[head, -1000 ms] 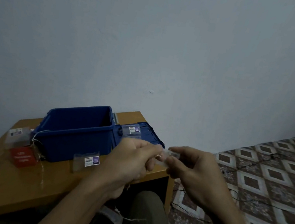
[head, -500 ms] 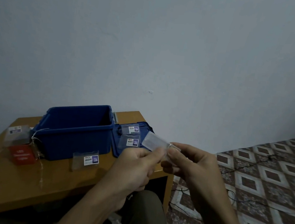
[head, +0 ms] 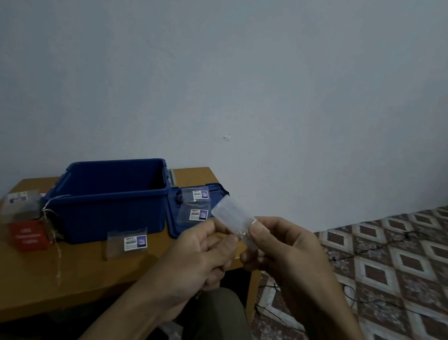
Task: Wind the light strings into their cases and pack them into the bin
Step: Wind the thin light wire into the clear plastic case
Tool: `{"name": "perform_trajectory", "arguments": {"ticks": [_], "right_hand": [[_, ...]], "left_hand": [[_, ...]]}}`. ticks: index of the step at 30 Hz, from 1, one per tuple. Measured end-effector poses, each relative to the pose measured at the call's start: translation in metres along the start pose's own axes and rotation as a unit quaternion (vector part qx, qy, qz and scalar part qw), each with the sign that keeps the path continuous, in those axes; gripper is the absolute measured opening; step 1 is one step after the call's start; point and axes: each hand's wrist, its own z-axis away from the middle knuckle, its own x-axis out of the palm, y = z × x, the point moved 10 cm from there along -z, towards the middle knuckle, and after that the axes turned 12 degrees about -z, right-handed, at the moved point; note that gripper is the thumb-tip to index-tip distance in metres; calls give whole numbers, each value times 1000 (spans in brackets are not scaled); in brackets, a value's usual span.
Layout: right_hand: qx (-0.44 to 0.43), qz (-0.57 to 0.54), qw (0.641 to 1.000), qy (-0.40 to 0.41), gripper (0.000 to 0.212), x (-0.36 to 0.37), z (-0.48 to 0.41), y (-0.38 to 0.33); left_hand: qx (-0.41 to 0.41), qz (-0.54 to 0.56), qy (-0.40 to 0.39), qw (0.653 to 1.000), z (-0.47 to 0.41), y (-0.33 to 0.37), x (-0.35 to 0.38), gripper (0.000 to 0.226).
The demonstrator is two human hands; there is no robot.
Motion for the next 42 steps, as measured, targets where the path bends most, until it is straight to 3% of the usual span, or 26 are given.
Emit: {"name": "perform_trajectory", "arguments": {"ticks": [4, 9, 15, 21, 29, 34, 37, 40, 42], "right_hand": [[-25, 29, 999, -19, 28, 3, 2, -7], [-35, 1, 999, -18, 29, 3, 3, -9], [-40, -19, 999, -15, 35, 4, 3, -10], [-35, -43, 998, -18, 35, 5, 4, -14], [-3, -85, 989, -119, 39, 15, 11, -19], [31, -52, 975, -212, 38, 23, 20, -16], [42, -13, 971, -236, 27, 25, 25, -14], [49, 52, 967, -246, 20, 28, 30, -13], [54, 114, 962, -240, 23, 29, 31, -13]], "left_hand": [[19, -21, 11, 1000, 1, 4, -2, 21], [38, -36, 8, 999, -1, 10, -5, 31], [26, -110, 6, 994, 0, 5, -12, 15], [30, -182, -39, 982, 2, 1, -7, 31], [-10, -148, -75, 986, 0, -3, -6, 28], [-51, -122, -135, 982, -3, -4, -5, 52], [-59, -114, -171, 977, -8, 5, -1, 32], [-81, -169, -209, 960, -12, 16, 2, 44], [-92, -237, -214, 943, -12, 28, 2, 40]]}}
